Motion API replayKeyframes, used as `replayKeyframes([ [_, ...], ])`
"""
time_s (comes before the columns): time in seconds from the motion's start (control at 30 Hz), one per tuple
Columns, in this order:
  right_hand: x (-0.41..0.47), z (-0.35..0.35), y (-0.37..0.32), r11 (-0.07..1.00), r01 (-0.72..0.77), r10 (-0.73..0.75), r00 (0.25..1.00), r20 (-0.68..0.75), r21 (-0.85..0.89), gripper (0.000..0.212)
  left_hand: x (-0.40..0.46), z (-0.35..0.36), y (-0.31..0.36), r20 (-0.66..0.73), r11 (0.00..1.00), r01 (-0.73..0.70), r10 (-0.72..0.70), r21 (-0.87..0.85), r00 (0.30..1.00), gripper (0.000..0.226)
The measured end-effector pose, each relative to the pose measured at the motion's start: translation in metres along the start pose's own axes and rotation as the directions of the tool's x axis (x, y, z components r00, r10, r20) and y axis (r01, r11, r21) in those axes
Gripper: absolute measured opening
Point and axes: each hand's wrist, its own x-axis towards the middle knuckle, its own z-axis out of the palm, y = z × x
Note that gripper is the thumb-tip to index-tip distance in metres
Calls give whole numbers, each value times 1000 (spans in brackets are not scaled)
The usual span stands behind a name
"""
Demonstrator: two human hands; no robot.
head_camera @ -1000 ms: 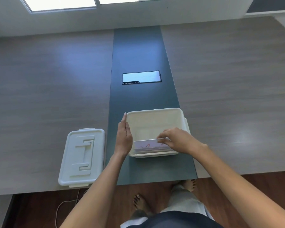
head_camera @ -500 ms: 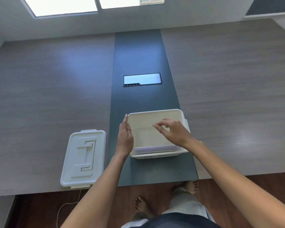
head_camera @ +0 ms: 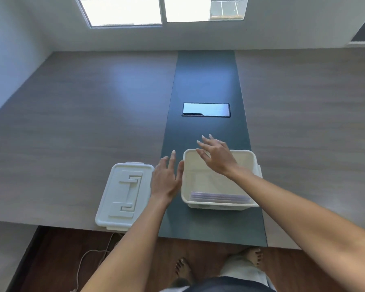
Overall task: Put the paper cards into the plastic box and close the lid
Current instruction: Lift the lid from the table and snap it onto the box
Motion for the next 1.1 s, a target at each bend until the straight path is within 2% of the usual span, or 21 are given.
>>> replayKeyframes([
  [0.1,12,8,-12,997,60,-57,997,52,-55,48,-7,-12,-23,-6,989,59,-58,134,998,73],
  [0.3,43,43,-67,971,212,-190,965,179,-111,47,-36,-41,-92,-65,950,205,-195,237,979,65],
  [0.53,75,87,-137,923,362,-297,885,359,-129,53,-75,-50,-147,-84,899,388,-379,201,922,69],
  [0.63,85,109,-164,916,382,-279,826,489,-124,57,-94,-49,-166,-90,857,484,-475,180,875,71],
  [0.7,86,114,-170,930,343,-212,793,572,-131,62,-102,-45,-167,-74,841,516,-511,161,856,73],
  [0.83,96,138,-180,943,302,-140,743,655,-141,70,-114,-36,-172,6,750,662,-662,-15,750,78],
  [0.93,100,153,-180,966,228,-85,726,682,-122,74,-120,-28,-164,69,625,759,-762,-182,644,78],
  [1.1,95,164,-179,986,135,-42,765,643,-96,77,-123,-15,-148,123,447,775,-827,-447,548,70],
])
